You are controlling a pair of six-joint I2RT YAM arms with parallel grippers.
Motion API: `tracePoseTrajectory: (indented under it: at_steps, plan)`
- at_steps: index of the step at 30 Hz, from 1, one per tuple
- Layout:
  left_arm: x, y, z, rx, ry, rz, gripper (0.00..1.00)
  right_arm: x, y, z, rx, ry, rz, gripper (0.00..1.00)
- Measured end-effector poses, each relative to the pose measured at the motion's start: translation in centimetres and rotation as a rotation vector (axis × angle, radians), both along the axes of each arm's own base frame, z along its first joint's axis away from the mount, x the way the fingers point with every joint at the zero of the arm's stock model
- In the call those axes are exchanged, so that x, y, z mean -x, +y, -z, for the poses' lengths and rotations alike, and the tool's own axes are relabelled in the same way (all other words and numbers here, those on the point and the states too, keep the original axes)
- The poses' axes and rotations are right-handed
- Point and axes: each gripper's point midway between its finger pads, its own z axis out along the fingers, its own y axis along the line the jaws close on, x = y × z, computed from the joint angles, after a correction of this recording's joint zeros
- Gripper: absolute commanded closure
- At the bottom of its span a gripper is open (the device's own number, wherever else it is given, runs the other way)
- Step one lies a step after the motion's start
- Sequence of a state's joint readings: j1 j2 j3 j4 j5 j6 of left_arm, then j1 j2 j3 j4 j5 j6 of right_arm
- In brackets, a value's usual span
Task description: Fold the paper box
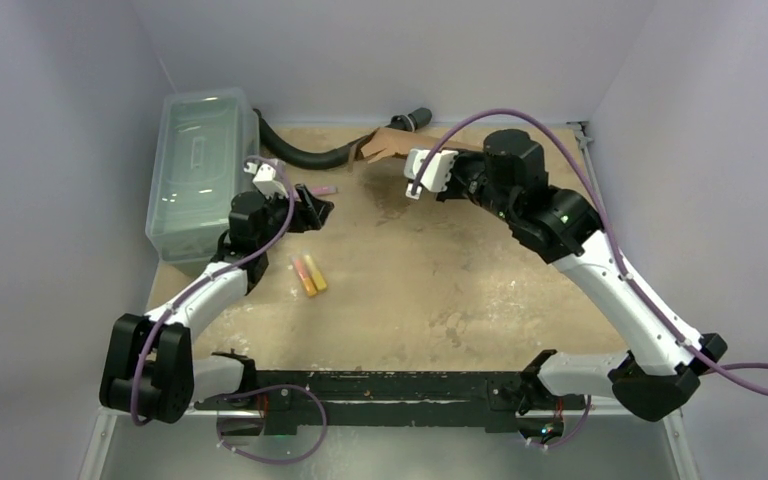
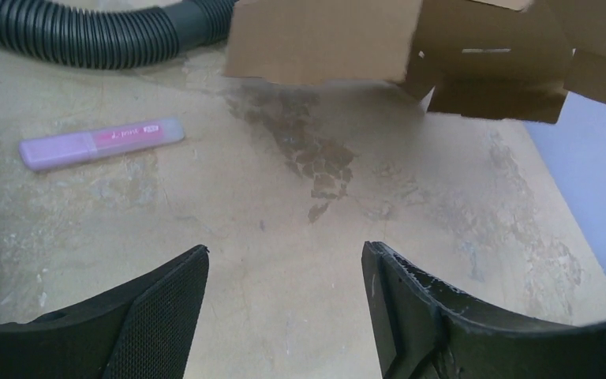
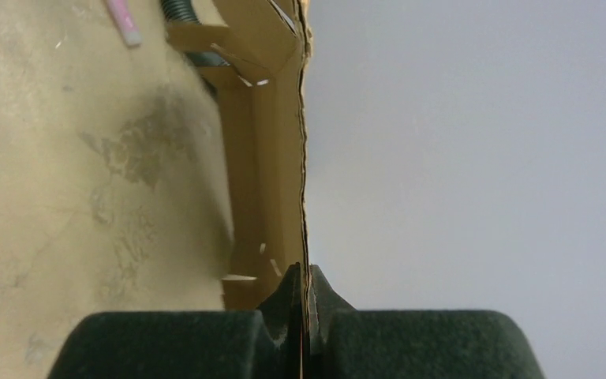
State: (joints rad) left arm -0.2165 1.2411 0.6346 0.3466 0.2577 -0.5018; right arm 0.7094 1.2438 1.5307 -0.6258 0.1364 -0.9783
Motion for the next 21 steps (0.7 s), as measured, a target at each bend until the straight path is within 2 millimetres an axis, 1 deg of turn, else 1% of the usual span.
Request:
tracePoseTrajectory:
  at_steps: [2,4,6,8,9,10,11,13,15,18,21]
  plan:
    - [0.0,0.1,-0.2,-0.016,-0.056,0.007,0.28,0.2,-0.2,-1.6,-0.022,-0.018,-0.008,1.00]
    - [-0.1,0.3,-0.7,-0.045,-0.116,0.013,0.28,0.5,-0.3,-2.3,-0.026,-0.022,-0.016,1.00]
    - [0.0,0.4,-1.9,-0.070,-0.180,0.018,0.27,0.9,-0.6,-2.7,-0.018,-0.014,-0.023,1.00]
    - [0.3,0.6,-3.6,-0.088,-0.248,0.020,0.19,1.5,-0.9,-3.0,-0.008,-0.001,-0.035,1.00]
    - [0.5,0.7,-4.7,-0.092,-0.283,0.020,0.14,1.7,-1.1,-3.1,-0.003,0.002,-0.037,1.00]
    - [0.8,0.8,-5.8,-0.093,-0.316,0.019,0.05,2.0,-1.3,-3.2,0.004,0.007,-0.042,1.00]
    - [1.1,0.9,-6.6,-0.090,-0.341,0.018,0.01,2.3,-1.5,-3.3,0.011,0.010,-0.046,1.00]
    - [1.8,1.0,-8.3,-0.075,-0.378,0.012,0.01,3.1,-2.1,-3.5,0.026,0.016,-0.054,1.00]
    - [2.3,1.1,-9.1,-0.054,-0.389,0.005,0.01,3.8,-2.7,-3.6,0.038,0.020,-0.057,1.00]
    - [3.3,0.7,-9.7,-0.025,-0.386,0.036,0.03,4.8,-3.4,-3.9,0.054,0.023,-0.068,1.00]
    - [4.0,-0.2,-9.2,-0.002,-0.354,0.091,0.05,5.4,-3.7,-4.1,0.064,0.030,-0.078,1.00]
